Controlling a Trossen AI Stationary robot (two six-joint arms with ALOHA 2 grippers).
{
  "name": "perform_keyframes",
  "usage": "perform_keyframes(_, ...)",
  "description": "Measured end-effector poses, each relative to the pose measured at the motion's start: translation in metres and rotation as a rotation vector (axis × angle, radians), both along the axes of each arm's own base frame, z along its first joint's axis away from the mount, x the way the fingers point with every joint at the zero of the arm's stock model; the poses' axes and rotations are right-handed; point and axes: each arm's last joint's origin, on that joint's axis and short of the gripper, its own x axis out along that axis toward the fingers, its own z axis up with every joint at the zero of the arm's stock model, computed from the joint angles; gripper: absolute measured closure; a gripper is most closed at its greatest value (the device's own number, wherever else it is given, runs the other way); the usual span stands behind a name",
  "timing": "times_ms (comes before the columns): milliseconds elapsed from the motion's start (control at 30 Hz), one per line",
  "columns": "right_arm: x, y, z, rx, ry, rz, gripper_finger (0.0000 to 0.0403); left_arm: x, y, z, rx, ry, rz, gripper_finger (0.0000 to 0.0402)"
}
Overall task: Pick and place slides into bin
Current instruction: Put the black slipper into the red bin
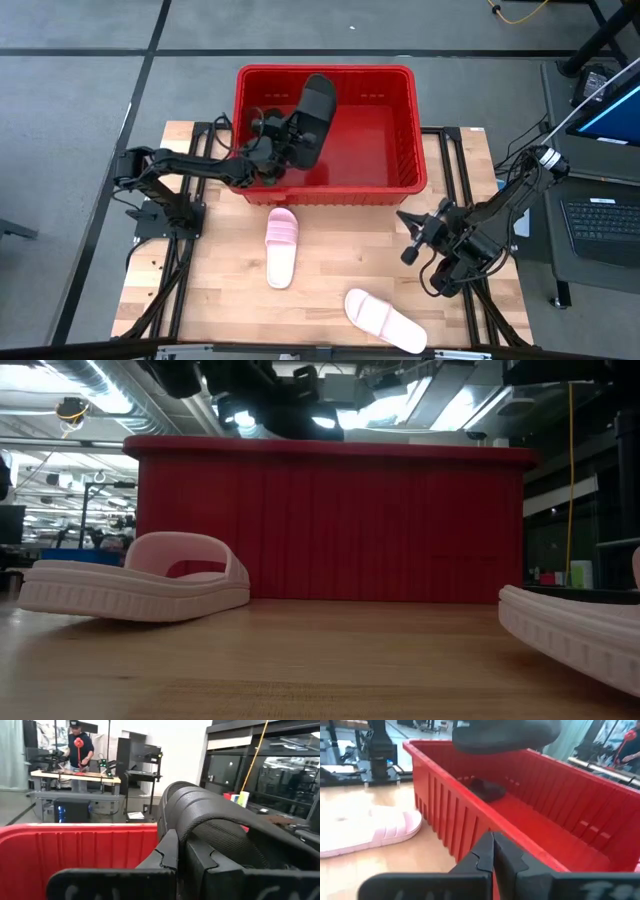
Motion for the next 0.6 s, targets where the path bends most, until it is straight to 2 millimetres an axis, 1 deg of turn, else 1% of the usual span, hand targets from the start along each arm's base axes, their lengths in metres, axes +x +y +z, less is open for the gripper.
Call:
perform_keyframes(167,0.000,0.001,-0.001,0.015,0.021,0.012,0.0395,-0.002,-0.001,0.000,-0.017,-0.004,0.075,0.0398)
perform_keyframes(333,0.000,0.000,0.000,-0.048,0.059,0.023,0.0395,-0.002,-0.002,-0.004,-0.041,-0.018,0.149,0.0398)
perform_keyframes(467,0.001,-0.001,0.000,-0.085,0.078,0.022,0.0395,0.001,-0.001,-0.009,-0.055,-0.051,0.146,0.0398)
perform_keyframes(600,0.002,-0.002,0.000,-0.106,0.093,0.021,0.0395,0.004,0.000,-0.014,-0.061,-0.046,0.156,0.0398)
